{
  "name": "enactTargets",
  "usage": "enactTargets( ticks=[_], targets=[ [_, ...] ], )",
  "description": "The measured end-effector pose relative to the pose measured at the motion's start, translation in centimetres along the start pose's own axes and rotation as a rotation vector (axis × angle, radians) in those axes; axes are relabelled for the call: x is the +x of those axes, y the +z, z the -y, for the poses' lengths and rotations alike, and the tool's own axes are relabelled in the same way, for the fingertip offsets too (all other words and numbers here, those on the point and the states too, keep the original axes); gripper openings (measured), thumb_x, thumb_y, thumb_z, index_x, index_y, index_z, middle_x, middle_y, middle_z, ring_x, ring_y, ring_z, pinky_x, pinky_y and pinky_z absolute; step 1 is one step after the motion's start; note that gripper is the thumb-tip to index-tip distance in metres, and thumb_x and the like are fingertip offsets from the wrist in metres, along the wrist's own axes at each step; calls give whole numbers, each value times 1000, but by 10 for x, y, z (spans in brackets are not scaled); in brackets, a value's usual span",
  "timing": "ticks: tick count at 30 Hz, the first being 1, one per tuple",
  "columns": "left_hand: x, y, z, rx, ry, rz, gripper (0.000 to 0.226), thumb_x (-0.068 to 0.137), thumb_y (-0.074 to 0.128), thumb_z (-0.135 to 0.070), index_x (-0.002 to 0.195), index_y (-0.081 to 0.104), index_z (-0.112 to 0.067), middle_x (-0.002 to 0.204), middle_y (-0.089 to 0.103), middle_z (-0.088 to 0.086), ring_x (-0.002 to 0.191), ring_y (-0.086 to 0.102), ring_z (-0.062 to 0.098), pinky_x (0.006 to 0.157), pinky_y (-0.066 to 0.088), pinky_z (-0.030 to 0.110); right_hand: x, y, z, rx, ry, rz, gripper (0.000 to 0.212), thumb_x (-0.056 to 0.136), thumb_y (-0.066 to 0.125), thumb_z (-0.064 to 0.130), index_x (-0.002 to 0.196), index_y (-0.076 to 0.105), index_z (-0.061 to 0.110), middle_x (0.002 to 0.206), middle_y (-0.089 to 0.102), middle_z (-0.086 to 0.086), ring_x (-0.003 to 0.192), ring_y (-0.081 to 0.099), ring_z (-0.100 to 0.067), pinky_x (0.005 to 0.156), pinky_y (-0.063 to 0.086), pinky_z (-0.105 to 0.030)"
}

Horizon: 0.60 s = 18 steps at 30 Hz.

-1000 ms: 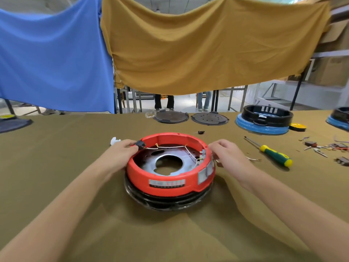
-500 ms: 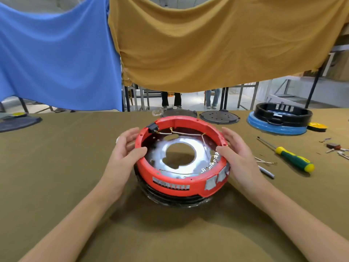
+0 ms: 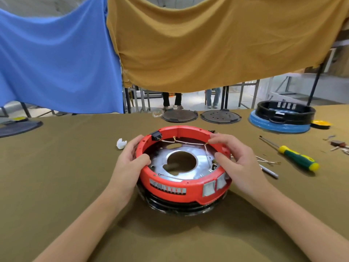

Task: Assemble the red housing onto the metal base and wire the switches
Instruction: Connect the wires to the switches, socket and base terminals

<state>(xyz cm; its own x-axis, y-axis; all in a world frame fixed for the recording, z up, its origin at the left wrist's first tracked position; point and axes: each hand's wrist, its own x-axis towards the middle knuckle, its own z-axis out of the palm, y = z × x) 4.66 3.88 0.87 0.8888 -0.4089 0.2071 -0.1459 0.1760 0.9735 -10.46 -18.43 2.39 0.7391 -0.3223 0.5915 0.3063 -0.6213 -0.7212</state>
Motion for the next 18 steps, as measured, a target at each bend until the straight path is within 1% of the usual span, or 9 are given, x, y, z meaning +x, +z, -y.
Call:
enactTargets(
  ticks=[2,3,5,7,9,11,12,15,18],
  targets=[
    [-1,4,-2,-20,28,-6,65,67,57,-12,127,61,-34,107,75,-8,77,70,10,59,54,21,6,-6,16,-281,-124,-19,27,89,64,3,103,70,26,112,63,19,118,49,3,93,40,-9],
    [-2,6,-2,-29,43,-8,64,67,57,-12,128,61,-33,111,74,-6,81,69,12,64,55,24,11,-5,29,-368,-194,54,21,89,65,10,101,71,26,104,64,21,110,53,3,89,41,-9],
    [-2,9,-2,-33,80,-13,63,69,57,-10,129,61,-28,117,73,-5,94,69,17,79,55,32,22,4,57,-410,-182,337,12,91,64,27,99,73,28,91,67,22,92,60,2,78,48,-15],
    [-3,11,-3,-22,128,-19,62,71,56,-8,130,61,-23,117,72,-6,109,68,18,90,53,36,36,23,77,-478,-90,605,18,91,62,38,101,73,27,85,70,16,79,63,0,68,51,-18],
    [-5,12,-5,5,175,-23,61,72,55,-7,130,60,-22,118,72,-7,113,67,17,91,54,33,46,43,87,-553,-53,794,20,91,64,35,99,74,20,73,69,13,68,63,2,64,51,-16],
    [-8,11,-6,17,202,-15,61,72,56,-8,130,60,-24,121,71,-6,114,67,15,89,56,27,53,55,89,-548,-24,853,9,88,67,23,90,72,15,55,62,18,55,59,7,56,48,-9],
    [-9,11,-7,16,210,-14,61,72,56,-7,130,59,-25,121,71,-6,115,66,14,89,56,26,56,57,89,-544,-5,859,3,87,68,19,85,69,17,53,61,18,52,58,8,56,49,-9],
    [-10,11,-8,31,233,-8,62,71,54,-6,130,59,-24,121,71,-8,116,65,12,93,55,26,62,58,84,-502,113,884,4,85,69,14,82,69,12,71,74,-4,55,64,-8,67,59,-30],
    [-9,14,-7,36,225,10,64,71,53,-6,133,59,-23,122,70,-6,116,65,14,95,54,29,66,54,79,-412,277,866,6,84,70,9,83,66,5,78,74,-20,57,66,-21,78,59,-49]
  ],
)
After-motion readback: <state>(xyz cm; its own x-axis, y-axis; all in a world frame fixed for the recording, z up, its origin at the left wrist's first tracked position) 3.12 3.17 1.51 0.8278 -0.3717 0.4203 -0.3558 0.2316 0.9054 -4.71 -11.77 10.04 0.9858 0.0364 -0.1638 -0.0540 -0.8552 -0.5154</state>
